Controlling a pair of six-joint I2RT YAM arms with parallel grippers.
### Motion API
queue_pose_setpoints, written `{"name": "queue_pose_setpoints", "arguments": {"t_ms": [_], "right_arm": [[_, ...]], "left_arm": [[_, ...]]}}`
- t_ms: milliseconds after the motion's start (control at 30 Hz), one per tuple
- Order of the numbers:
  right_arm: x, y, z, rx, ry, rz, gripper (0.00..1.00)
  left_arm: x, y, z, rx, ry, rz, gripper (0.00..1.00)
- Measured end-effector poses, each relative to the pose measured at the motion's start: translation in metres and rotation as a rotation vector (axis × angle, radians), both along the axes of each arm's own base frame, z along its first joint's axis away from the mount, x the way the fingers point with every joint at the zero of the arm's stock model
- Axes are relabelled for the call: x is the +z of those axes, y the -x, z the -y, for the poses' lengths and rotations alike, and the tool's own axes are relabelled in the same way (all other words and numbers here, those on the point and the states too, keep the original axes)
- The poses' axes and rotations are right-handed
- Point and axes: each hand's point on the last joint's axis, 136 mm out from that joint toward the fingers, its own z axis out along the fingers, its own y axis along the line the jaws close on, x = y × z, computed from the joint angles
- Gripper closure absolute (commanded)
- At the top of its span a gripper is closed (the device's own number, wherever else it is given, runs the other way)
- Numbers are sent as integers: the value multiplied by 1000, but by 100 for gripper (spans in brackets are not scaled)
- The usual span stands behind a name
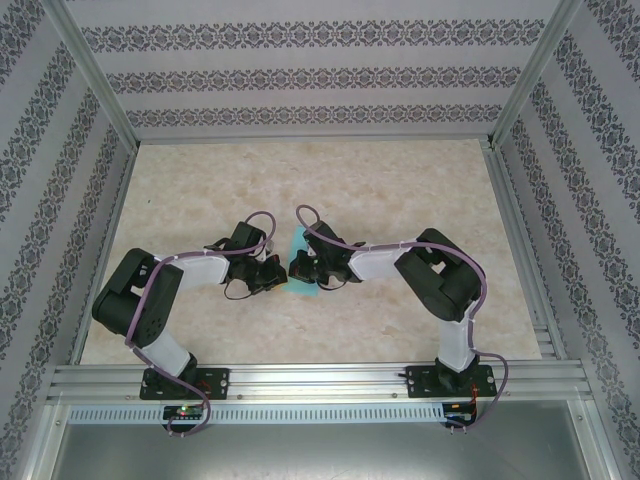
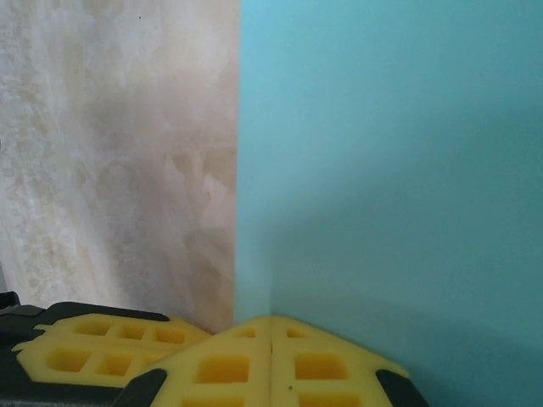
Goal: Fold a paper plane with a square sheet of paper (pick it up from the middle)
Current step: Third fold the triangle at the center of the table.
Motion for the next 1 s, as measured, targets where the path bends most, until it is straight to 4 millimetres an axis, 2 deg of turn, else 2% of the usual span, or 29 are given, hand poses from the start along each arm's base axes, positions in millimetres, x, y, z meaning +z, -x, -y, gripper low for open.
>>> {"name": "queue_pose_setpoints", "arguments": {"t_ms": [133, 433, 567, 633, 700, 767, 833, 900, 1000], "right_arm": [[0, -6, 15, -8, 15, 13, 100], [1, -58, 81, -85, 80, 59, 100], [7, -64, 97, -99, 120, 74, 99], [18, -62, 98, -101, 120, 85, 94], [35, -60, 94, -100, 107, 116, 82], [53, -51, 90, -100, 85, 149, 74], [62, -38, 90, -104, 71, 157, 67], [62, -23, 92, -116, 66, 142, 63], [52, -2, 95, -135, 81, 101, 55]], "left_arm": [[0, 0, 0, 0, 1, 2, 100], [0, 0, 1, -4, 15, 15, 100], [0, 0, 3, -7, 27, 17, 100], [1, 2, 4, -3, 41, 12, 98], [2, 7, 5, 1, 51, -4, 93], [4, 14, 8, -2, 62, -25, 88], [9, 17, 10, -6, 65, -27, 84], [19, 15, 10, -8, 63, -13, 83], [40, -4, 15, -15, 60, 53, 83]]}}
